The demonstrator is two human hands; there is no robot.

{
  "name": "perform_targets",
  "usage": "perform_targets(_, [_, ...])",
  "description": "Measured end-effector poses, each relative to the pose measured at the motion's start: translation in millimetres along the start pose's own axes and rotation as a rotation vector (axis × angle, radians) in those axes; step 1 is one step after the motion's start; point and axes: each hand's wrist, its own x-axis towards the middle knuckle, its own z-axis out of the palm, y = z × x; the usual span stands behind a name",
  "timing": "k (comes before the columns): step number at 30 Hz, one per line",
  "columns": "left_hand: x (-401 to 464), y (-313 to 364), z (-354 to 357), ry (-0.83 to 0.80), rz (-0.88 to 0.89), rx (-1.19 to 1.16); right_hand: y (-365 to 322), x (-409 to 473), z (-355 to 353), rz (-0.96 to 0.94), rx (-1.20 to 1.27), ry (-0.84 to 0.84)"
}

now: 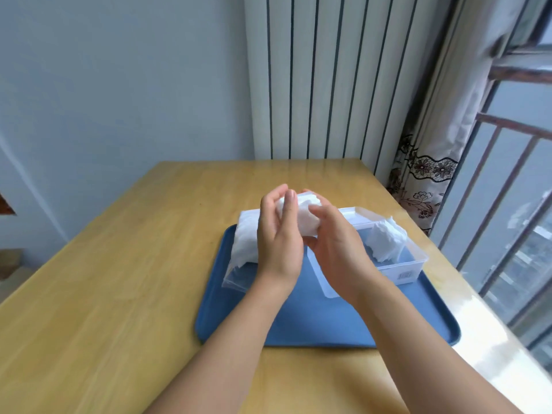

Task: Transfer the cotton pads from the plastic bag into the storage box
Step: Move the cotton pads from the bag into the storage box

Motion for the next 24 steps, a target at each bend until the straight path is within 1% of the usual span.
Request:
perform_targets(2, [11.4, -5.9, 5.2, 0.054, -0.111, -0.102, 4.4, 10.0, -9.0, -0.028, -0.182, -0.015])
perform_targets(4, [15.0, -12.3, 6.6, 0.044, -0.228, -0.202, 3.1, 19.4, -20.7, -0.171, -0.473, -0.008])
perform_targets(6, [11.8, -16.7, 4.5, -0.025, -0.307, -0.223, -1.2, 27.4, -37.7, -0.325, -0.711, -0.035])
perform_targets(7, [9.8, -18.2, 1.8, -0.068, -0.344, -0.234, -3.6, 30.1, -47.0, -0.347, -0.744, -0.076])
perform_targets(10, [9.5, -21.0, -7.1, -0.211, -0.449, -0.291, -9.1, 32.1, -66.4, -0.275, -0.702, -0.220])
perform_targets(11, [9.3, -22.2, -8.6, -0.247, -0.473, -0.296, -8.6, 31.0, -71.6, -0.279, -0.715, -0.232])
perform_targets(15, [8.2, -23.9, -10.9, -0.326, -0.429, -0.238, -8.9, 25.3, -79.2, -0.431, -0.923, -0.131])
perform_targets(18, [4.5, -26.0, -8.8, -0.328, -0.385, -0.180, -5.9, 21.2, -82.1, -0.505, -1.049, -0.054])
perform_targets(22, [2.3, -25.6, -9.2, -0.323, -0.372, -0.175, -1.5, 20.4, -77.9, -0.555, -1.074, -0.027])
perform_targets(24, [2.2, -24.5, -10.8, -0.333, -0.364, -0.170, -2.1, 20.6, -76.2, -0.545, -1.077, -0.024])
